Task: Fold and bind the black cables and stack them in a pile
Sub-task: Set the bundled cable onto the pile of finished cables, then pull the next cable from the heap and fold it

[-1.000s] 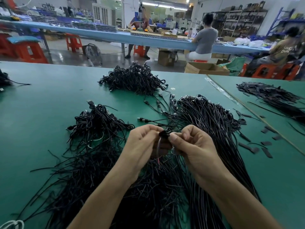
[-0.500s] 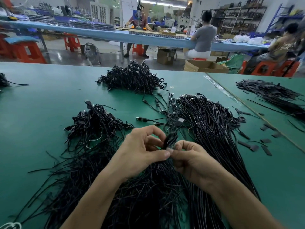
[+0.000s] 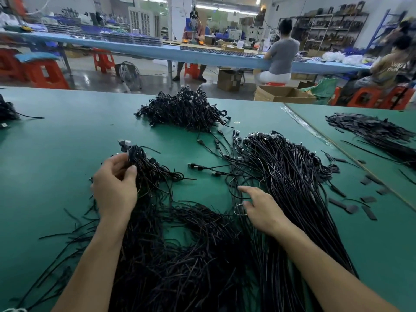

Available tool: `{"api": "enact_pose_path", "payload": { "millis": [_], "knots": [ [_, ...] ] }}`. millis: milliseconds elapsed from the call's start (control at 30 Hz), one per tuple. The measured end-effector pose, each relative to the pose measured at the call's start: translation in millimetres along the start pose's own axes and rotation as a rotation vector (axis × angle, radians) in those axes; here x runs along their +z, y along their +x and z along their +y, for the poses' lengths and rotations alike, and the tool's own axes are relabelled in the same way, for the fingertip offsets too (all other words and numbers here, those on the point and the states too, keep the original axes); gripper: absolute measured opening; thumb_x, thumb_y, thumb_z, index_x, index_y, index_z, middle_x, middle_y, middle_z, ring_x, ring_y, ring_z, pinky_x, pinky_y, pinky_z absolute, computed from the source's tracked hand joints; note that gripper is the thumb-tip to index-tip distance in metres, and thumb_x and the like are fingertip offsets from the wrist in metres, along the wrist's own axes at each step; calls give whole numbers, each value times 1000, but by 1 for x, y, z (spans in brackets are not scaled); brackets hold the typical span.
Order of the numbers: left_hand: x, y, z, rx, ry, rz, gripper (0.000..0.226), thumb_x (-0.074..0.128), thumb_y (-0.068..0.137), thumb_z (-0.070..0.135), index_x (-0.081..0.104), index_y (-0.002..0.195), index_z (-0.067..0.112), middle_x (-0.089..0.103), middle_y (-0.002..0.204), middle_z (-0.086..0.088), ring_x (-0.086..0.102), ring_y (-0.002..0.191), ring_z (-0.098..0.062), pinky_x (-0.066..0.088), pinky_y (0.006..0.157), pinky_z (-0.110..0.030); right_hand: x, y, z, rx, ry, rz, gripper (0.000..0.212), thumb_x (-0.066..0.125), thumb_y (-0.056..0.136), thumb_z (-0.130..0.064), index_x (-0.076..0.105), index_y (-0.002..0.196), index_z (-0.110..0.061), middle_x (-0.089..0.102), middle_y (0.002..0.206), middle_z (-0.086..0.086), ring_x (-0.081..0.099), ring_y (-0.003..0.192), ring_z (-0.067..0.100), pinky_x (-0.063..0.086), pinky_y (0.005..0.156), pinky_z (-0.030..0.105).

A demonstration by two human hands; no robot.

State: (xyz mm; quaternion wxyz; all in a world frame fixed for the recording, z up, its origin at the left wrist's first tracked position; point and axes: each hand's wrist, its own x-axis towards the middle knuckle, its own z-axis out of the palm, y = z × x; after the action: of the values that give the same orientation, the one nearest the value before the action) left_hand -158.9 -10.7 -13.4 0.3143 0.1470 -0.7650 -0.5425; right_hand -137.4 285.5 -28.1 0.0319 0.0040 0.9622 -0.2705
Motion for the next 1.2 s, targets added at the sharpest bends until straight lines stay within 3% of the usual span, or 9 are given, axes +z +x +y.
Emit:
{"api": "enact_pose_path", "payload": {
  "millis": [133,267,400,500,667,767,933,1067,1200],
  "knots": [
    [5,-3,-6,-68,124,-227,53,62,96,8,46,147,13,47,151,-9,45,138,-22,33,113,-35,10,25,-12,107,-50,-66,49,46,103,-29,38,151,-21,46,149,5,45,134,26,40,110,44],
    [7,-14,7,-8,274,-344,59,67,94,12,45,148,18,30,160,-6,25,148,-25,20,119,-41,22,30,-18,110,-226,20,35,52,101,-32,56,131,-14,56,129,7,53,119,26,48,97,41],
    [2,-22,22,144,212,-344,40,68,92,10,64,127,28,52,130,8,50,126,-18,39,112,-39,21,24,-23,100,-173,223,23,51,102,-31,65,114,-18,60,112,3,58,104,22,54,85,38],
    [-1,-25,31,216,140,-559,45,69,90,7,63,112,46,58,115,22,55,110,7,45,92,-16,6,17,-37,-54,-152,345,25,51,102,-37,70,110,-24,63,102,-3,50,100,18,45,88,35],
    [9,-51,47,412,54,-912,51,71,87,21,54,124,52,58,127,18,51,122,1,45,104,-30,-24,-31,-98,-508,340,30,16,55,101,-25,70,104,-27,69,87,-15,61,76,-2,44,69,16],
    [9,-55,52,306,-223,-967,29,63,87,22,69,101,47,69,109,9,65,106,-10,53,91,-31,-34,-64,-122,-731,436,-36,17,55,99,-25,71,104,-28,71,101,-18,66,95,-1,50,81,16],
    [3,-41,57,200,-163,-473,36,59,88,49,63,65,21,61,55,10,51,45,-2,40,46,-12,-56,-61,-95,-466,490,258,19,55,99,-29,69,87,-22,55,58,-21,42,46,-1,30,46,10],
    [-8,-39,63,218,-62,-792,42,67,71,63,67,72,21,49,53,7,41,47,-4,37,47,-17,-69,-43,-65,-285,500,393,20,52,101,-23,67,87,-21,52,51,-23,39,43,0,31,43,10],
    [-11,-52,76,183,20,-1050,54,45,86,67,68,67,22,28,46,10,26,44,-13,42,53,-35,-76,-36,-57,-246,698,483,25,52,103,-20,67,85,-28,50,57,-21,40,54,1,34,54,14]
  ]
}}
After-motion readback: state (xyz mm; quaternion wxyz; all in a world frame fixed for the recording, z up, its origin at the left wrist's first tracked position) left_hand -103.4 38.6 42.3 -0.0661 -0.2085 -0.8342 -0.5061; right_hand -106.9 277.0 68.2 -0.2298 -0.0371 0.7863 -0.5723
